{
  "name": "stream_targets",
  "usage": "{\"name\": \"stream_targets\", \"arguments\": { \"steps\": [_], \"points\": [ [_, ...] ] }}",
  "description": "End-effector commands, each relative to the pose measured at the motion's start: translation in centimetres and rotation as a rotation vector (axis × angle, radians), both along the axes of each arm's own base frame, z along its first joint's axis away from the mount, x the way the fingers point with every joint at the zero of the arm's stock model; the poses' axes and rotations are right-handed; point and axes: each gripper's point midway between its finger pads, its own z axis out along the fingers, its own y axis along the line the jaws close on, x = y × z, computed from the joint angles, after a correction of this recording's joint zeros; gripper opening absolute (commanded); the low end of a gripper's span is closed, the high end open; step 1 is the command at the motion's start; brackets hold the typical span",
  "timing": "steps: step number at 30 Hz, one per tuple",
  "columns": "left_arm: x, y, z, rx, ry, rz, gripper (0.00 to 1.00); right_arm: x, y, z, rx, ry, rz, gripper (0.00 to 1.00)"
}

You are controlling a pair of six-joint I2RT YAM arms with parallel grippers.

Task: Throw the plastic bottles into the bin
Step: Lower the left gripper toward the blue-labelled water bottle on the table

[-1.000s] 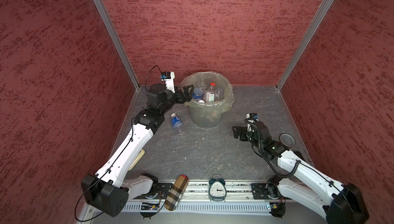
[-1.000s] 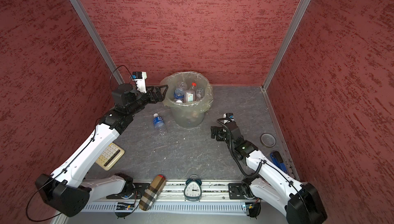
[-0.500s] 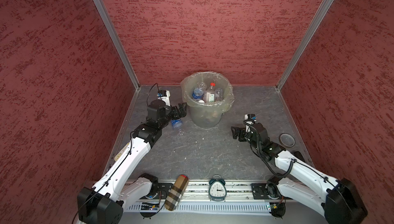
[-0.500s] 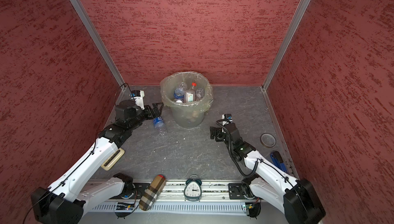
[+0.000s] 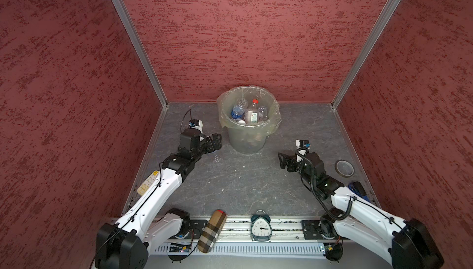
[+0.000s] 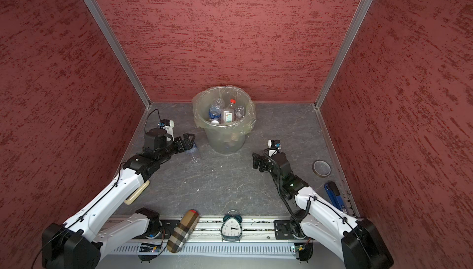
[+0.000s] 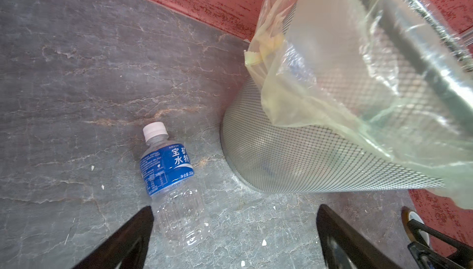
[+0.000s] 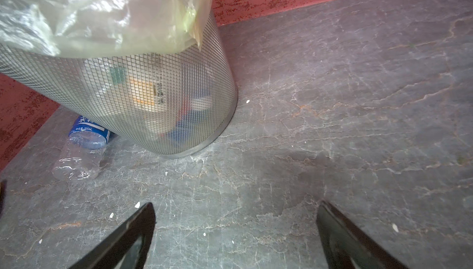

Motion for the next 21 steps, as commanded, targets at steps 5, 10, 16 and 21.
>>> {"name": "stream_targets", "arguments": {
  "steps": [5, 10, 16, 21],
  "points": [
    [-0.2, 0.7, -3.9, 0.007, 0.118, 0.052, 0.99, 0.5, -0.3, 0.7, 0.012, -0.032, -0.021, 0.99],
    [0.0, 0.7, -5.4, 0.007, 0.171, 0.07, 0.99, 0.6, -0.2, 0.4, 0.007, -0.02, -0.021, 0.99],
    [0.9, 0.9, -7.6, 0.05, 0.253, 0.09, 1.0, 0.7, -0.2, 0.3, 0.006, -0.018, -0.022, 0.99],
    [1.4, 1.0, -9.5, 0.071, 0.31, 0.11, 0.99, 0.7, -0.2, 0.1, 0.003, -0.011, -0.022, 0.99]
  ]
}}
